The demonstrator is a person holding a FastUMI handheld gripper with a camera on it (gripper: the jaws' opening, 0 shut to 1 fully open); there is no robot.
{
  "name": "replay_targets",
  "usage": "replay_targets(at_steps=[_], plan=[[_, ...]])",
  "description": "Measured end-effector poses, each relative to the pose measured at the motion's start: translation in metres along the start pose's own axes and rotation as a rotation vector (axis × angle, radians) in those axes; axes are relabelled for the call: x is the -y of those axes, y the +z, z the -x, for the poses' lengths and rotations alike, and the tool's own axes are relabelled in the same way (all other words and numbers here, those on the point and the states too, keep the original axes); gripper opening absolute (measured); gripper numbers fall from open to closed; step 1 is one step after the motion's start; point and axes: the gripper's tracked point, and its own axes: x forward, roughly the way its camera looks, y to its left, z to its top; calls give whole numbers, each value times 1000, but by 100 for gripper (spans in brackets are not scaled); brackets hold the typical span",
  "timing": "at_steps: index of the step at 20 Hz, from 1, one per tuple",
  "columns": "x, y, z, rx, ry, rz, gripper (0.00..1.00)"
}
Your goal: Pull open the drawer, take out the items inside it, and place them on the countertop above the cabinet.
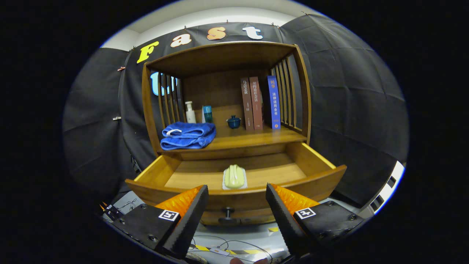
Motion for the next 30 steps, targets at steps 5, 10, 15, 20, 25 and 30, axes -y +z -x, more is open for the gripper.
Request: replay_targets(at_steps=[5,10,15,20,25,30], plan=[[-2,31,-39,-70,-22,65,99],[-13,5,-100,-242,-25,96,99],[-18,-35,-152,-432,-48,57,100],[-10,-73,-185,-591,-81,66,100],[-13,-88,-202,-638,-85,81,75],[-15,-105,-202,-733,-57,144,36]])
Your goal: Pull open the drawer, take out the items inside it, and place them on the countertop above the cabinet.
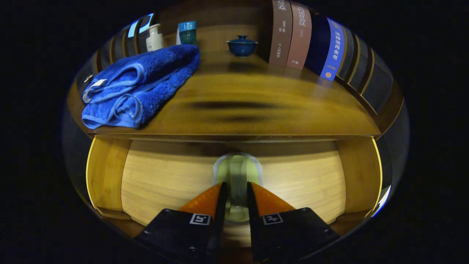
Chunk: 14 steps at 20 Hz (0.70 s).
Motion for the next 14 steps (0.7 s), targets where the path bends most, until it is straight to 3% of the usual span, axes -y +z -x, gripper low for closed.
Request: replay_targets(at_steps=[2,7,14], plan=[[2,-1,0,17,-14,-6,17],[4,-5,19,44,4,-31,16],[17,10,97,183,24,-85,16]])
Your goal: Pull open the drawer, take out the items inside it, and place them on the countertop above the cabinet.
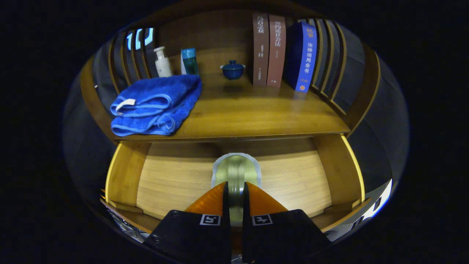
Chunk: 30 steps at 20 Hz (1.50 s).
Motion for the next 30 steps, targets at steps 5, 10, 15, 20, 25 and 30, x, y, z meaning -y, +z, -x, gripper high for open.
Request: replay_targets(at_steps=[5,10,15,20,25,30], plan=[[-1,45,39,106,9,6,16],[-2,94,22,131,-6,43,16],[-10,125,-21,53,13,28,16],[-22,156,-60,-2,15,49,16],[-30,164,-87,-41,15,64,16],[-27,170,-95,-39,16,31,30]])
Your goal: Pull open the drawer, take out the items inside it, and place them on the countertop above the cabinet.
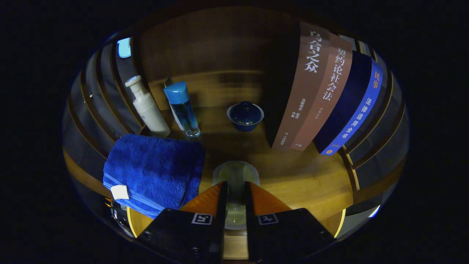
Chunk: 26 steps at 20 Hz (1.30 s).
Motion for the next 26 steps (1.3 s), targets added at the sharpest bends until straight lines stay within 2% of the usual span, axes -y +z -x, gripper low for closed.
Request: replay_targets(at_steps=[5,9,14,20,26], plan=[[1,0,5,15,-5,0,99],[-2,2,18,57,2,10,99],[3,15,65,249,3,-39,99],[15,8,158,546,-25,-57,100],[16,-31,265,832,-23,-63,99]])
